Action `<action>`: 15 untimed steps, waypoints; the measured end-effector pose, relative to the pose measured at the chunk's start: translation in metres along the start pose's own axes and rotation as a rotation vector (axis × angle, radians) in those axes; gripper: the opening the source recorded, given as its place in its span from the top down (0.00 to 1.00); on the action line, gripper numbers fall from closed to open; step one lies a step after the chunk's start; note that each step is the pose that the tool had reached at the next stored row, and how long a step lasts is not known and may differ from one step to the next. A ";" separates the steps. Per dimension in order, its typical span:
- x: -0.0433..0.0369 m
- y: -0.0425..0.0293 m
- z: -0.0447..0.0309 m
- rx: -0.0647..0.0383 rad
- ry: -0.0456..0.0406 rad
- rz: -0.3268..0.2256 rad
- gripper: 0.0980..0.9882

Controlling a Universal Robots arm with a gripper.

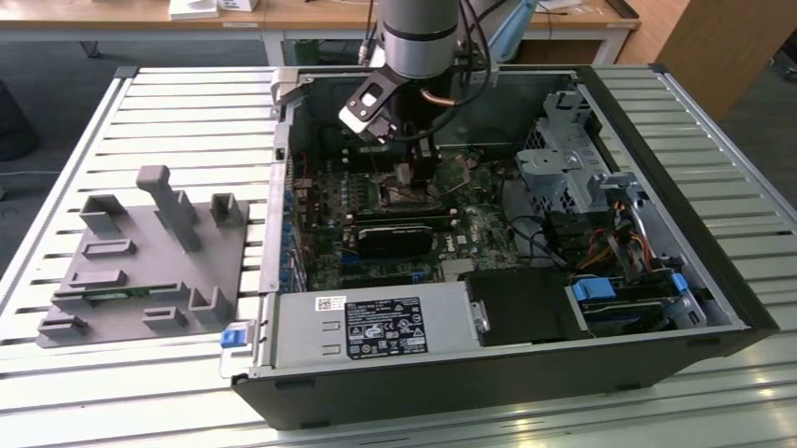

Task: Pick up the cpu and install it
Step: 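Place the cpu into insertion slot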

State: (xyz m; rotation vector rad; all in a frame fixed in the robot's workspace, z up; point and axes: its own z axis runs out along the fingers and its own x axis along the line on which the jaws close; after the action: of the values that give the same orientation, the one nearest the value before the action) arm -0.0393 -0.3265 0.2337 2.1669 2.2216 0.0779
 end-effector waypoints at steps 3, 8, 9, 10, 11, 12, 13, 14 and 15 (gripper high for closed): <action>0.0008 -0.0001 0.0036 0.000 0.0000 0.000 0.50; 0.0010 -0.0013 0.0085 0.000 0.0000 0.000 0.50; 0.0010 -0.0016 0.0092 0.000 0.0000 0.000 0.50; 0.0010 -0.0019 0.0099 0.000 0.0000 0.000 0.50; 0.0010 -0.0022 0.0105 0.000 -0.0001 0.000 0.50; 0.0010 -0.0028 0.0111 0.000 -0.0001 0.000 0.50; 0.0010 -0.0034 0.0117 0.000 0.0000 0.000 0.50; 0.0010 -0.0039 0.0124 0.000 0.0000 0.000 0.50; 0.0010 -0.0042 0.0130 0.000 0.0000 0.000 0.50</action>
State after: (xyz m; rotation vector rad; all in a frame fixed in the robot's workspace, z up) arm -0.0427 -0.3254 0.2204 2.1669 2.2219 0.0775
